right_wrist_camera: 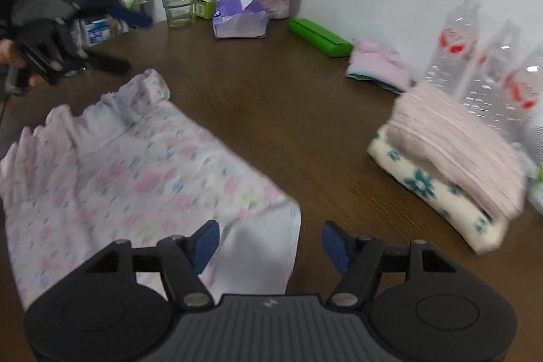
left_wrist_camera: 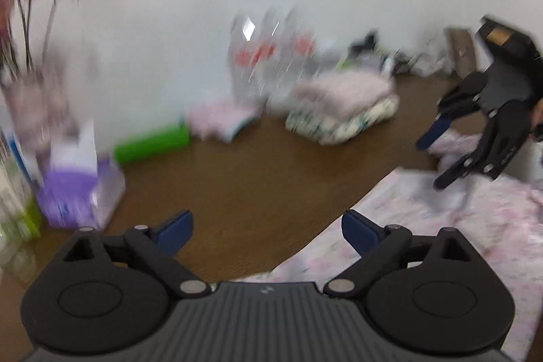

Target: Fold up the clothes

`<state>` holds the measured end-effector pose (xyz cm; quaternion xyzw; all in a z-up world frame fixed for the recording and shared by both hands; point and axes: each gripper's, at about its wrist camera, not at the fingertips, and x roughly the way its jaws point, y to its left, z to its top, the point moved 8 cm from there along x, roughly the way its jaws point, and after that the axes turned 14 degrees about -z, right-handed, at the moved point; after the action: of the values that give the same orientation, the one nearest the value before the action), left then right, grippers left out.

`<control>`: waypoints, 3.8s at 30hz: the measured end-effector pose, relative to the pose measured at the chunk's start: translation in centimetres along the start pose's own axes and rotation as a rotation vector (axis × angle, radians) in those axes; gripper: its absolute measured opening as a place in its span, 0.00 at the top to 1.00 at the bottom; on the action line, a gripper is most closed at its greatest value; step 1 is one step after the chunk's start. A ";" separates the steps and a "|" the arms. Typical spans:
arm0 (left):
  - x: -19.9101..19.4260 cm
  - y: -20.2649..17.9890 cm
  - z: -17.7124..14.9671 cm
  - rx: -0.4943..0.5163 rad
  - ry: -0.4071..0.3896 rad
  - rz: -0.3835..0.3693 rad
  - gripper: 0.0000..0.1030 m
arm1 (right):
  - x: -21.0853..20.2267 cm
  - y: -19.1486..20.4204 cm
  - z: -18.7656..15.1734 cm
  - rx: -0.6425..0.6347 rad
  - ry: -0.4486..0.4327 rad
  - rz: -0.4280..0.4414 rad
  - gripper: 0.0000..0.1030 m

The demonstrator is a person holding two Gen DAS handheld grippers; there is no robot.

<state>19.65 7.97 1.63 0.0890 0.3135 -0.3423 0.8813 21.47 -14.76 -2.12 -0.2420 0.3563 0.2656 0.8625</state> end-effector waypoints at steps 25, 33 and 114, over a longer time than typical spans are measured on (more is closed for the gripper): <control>-8.6 -15.2 -9.6 0.581 0.132 0.140 0.92 | -10.8 8.1 -6.3 -0.286 -0.195 0.006 0.96; -11.4 -18.8 -13.3 0.403 0.106 -0.022 0.56 | -14.9 12.6 -10.6 -0.309 -0.207 -0.029 0.58; -3.7 -13.8 -12.1 -0.411 -0.045 0.468 0.00 | -20.7 1.6 -24.3 0.812 -0.228 -0.562 0.36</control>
<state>2.45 4.16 -4.82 -0.0286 0.3277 -0.0617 0.9423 -3.84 -34.25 -2.34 0.0569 0.2554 -0.1122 0.9586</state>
